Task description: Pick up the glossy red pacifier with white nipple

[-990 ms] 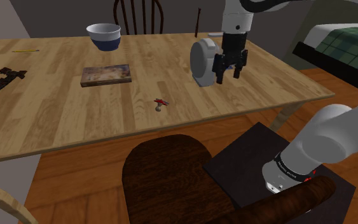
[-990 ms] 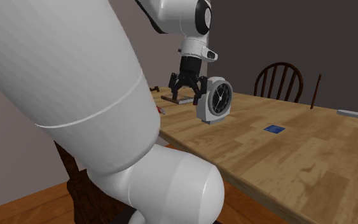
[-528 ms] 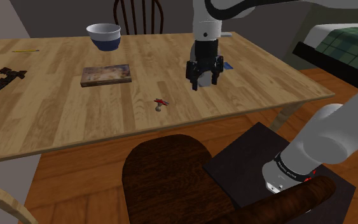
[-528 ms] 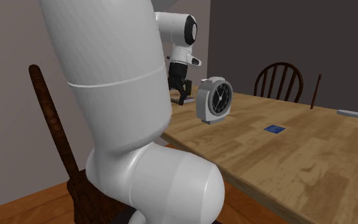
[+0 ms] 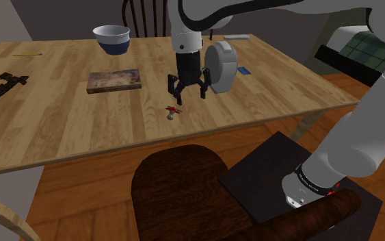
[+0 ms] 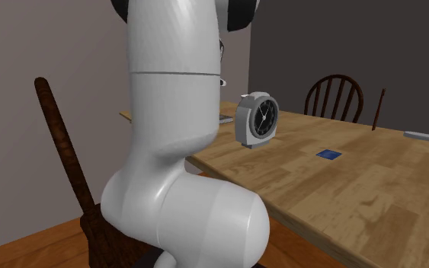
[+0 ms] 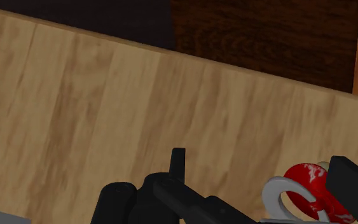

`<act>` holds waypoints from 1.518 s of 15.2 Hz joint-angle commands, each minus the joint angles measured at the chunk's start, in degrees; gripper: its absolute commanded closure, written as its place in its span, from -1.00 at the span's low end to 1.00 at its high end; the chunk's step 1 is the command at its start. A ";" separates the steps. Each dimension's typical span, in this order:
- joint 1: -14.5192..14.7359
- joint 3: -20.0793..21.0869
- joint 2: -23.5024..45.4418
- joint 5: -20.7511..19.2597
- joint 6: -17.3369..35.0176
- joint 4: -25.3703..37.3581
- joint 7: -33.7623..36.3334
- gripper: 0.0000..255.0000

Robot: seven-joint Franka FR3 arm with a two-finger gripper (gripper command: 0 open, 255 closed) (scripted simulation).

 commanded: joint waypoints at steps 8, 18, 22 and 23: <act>2.96 1.29 12.45 -2.49 2.16 9.18 6.24 -1.00; 3.03 1.24 13.01 -2.62 4.58 7.26 5.94 1.00; 3.03 1.24 13.01 -2.62 4.58 7.27 5.94 1.00; 3.03 1.22 13.08 -2.64 4.67 7.24 5.91 1.00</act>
